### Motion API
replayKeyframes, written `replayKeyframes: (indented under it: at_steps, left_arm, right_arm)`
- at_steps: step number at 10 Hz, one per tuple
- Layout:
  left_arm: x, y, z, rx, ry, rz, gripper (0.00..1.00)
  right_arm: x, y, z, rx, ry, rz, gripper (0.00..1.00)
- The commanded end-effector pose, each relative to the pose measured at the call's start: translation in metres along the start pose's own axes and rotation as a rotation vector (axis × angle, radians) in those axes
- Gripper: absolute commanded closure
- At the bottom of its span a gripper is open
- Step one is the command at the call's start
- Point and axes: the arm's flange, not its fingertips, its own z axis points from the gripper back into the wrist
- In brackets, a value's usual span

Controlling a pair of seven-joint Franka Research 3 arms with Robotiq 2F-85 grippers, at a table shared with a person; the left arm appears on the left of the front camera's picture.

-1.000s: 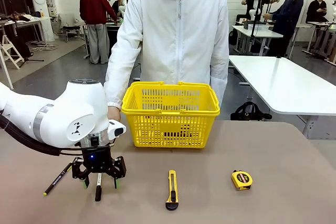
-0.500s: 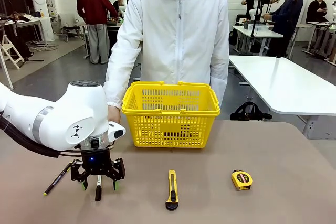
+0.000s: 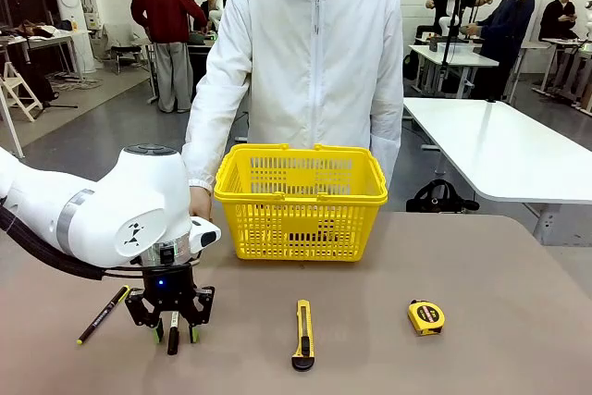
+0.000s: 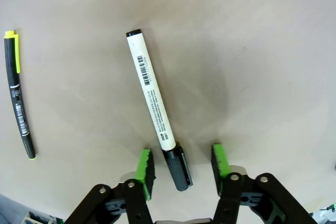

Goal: Place the items the person wants into the basket.
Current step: Pick up the item the person points to and place it in the Market Basket.

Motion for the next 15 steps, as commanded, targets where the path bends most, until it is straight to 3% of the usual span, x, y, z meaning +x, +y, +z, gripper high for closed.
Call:
replayKeyframes:
  at_steps: [1,2,3,8,10,12,15]
  left_arm:
    - [-0.003,-0.005,-0.003,0.030,-0.015,0.032,1.00]
    - [-0.003,-0.005,-0.002,0.027,-0.019,0.034,0.90]
    - [-0.003,-0.004,-0.002,0.027,-0.018,0.034,0.99]
    - [-0.012,-0.002,0.007,0.032,-0.013,-0.001,1.00]
    - [-0.040,0.023,0.110,-0.033,-0.109,-0.056,1.00]
    - [-0.051,0.042,0.197,-0.025,-0.134,-0.107,1.00]
    - [-0.055,0.041,0.258,0.011,-0.143,-0.152,1.00]
  right_arm:
    - [-0.002,0.000,-0.002,0.019,-0.009,0.011,0.00]
    - [-0.002,0.000,-0.002,0.019,-0.009,0.011,0.00]
    - [-0.002,0.000,-0.002,0.019,-0.009,0.011,0.00]
    - [-0.002,0.000,-0.002,0.019,-0.009,0.011,0.00]
    - [-0.002,0.000,-0.002,0.019,-0.009,0.011,0.00]
    - [-0.002,0.000,-0.002,0.019,-0.009,0.011,0.00]
    - [-0.002,0.000,-0.002,0.019,-0.009,0.011,0.00]
